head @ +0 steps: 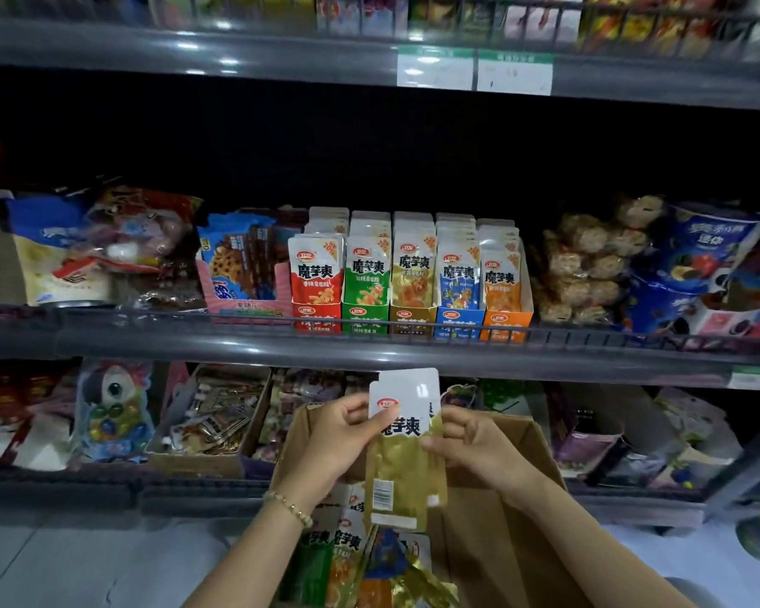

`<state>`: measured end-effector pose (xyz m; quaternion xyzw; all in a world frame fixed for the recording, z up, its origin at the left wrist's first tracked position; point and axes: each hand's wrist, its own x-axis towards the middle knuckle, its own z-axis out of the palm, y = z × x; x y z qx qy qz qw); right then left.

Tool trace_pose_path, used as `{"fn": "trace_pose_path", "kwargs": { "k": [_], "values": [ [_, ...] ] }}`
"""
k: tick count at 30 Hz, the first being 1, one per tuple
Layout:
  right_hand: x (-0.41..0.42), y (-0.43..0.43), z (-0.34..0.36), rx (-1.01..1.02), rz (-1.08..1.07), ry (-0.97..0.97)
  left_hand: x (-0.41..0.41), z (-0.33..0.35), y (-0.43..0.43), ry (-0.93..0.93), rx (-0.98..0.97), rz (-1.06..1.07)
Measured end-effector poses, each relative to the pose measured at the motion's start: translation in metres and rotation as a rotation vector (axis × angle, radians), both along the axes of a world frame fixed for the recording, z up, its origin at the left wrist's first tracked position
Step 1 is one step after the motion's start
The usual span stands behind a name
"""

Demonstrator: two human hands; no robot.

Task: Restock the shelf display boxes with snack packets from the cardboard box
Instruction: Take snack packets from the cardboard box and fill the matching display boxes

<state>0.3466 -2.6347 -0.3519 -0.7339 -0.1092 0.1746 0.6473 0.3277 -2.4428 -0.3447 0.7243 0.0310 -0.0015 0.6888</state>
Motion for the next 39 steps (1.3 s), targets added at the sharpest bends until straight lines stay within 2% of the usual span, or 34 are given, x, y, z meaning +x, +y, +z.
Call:
{"fn": "trace_pose_path", "kwargs": {
  "k": [6,9,11,14,18,21,25,29,33,39],
  "values": [
    [-0.005,0.015,0.011,0.125,-0.086,-0.119,-0.001,0.016,-0.015,-0.088,0.034,0.125],
    [-0.001,0.015,0.013,0.155,-0.216,-0.172,-0.003,0.019,-0.016,-0.079,0.091,-0.017],
    [0.004,0.012,0.014,0.17,-0.32,-0.18,-0.007,0.022,-0.019,-0.078,0.2,-0.143],
    [0.009,0.01,0.015,0.142,-0.347,-0.213,-0.011,0.023,-0.025,-0.051,0.32,-0.311],
    [0.004,0.017,0.015,0.131,-0.233,-0.165,-0.007,0.021,-0.031,0.047,0.128,-0.386],
    [0.001,0.018,0.016,0.123,-0.145,-0.119,-0.004,0.021,-0.03,0.086,0.095,-0.346],
    [0.006,0.012,0.023,-0.039,-0.213,-0.333,-0.003,0.027,-0.021,0.133,0.097,-0.303],
    [0.017,0.005,0.038,0.086,-0.176,-0.294,0.0,0.03,-0.013,0.18,0.027,-0.369],
    [0.028,0.006,0.051,0.144,-0.1,-0.276,0.007,0.033,-0.009,0.119,0.097,-0.346],
    [0.046,0.01,0.062,0.162,-0.202,-0.298,0.021,0.033,-0.003,-0.051,0.102,-0.195]
  ]
}}
